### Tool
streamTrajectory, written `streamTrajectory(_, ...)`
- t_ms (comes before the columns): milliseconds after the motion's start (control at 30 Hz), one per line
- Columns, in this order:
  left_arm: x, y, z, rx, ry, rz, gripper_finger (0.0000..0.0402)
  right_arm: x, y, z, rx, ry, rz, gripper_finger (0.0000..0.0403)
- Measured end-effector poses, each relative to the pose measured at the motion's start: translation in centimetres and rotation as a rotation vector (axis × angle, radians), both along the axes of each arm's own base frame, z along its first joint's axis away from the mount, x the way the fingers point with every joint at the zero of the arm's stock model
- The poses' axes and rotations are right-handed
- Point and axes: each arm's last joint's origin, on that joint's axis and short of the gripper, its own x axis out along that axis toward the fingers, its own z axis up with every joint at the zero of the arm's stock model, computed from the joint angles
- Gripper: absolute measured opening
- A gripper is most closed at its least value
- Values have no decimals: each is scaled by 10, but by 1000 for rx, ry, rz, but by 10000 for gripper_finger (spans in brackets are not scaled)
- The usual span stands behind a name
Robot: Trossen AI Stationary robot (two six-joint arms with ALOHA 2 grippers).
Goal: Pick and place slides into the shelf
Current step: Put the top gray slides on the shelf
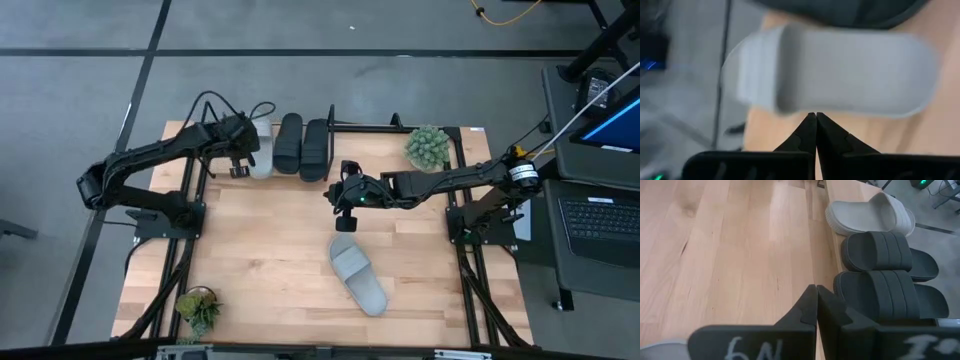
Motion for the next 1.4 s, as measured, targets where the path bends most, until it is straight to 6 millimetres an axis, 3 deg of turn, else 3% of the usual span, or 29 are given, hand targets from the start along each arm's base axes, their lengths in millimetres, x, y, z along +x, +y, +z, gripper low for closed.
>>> streamTrajectory(267,10,8,5,42,-104,-108,13,-1,0,-1,-1,12,0,6)
streamTrajectory(867,36,30,-28,104,53,-113,91,-2,0,-2,-2,30,1,6)
streamTrajectory(1400,35,38,-31,124,97,-127,95,-2,0,-3,0,34,-1,6)
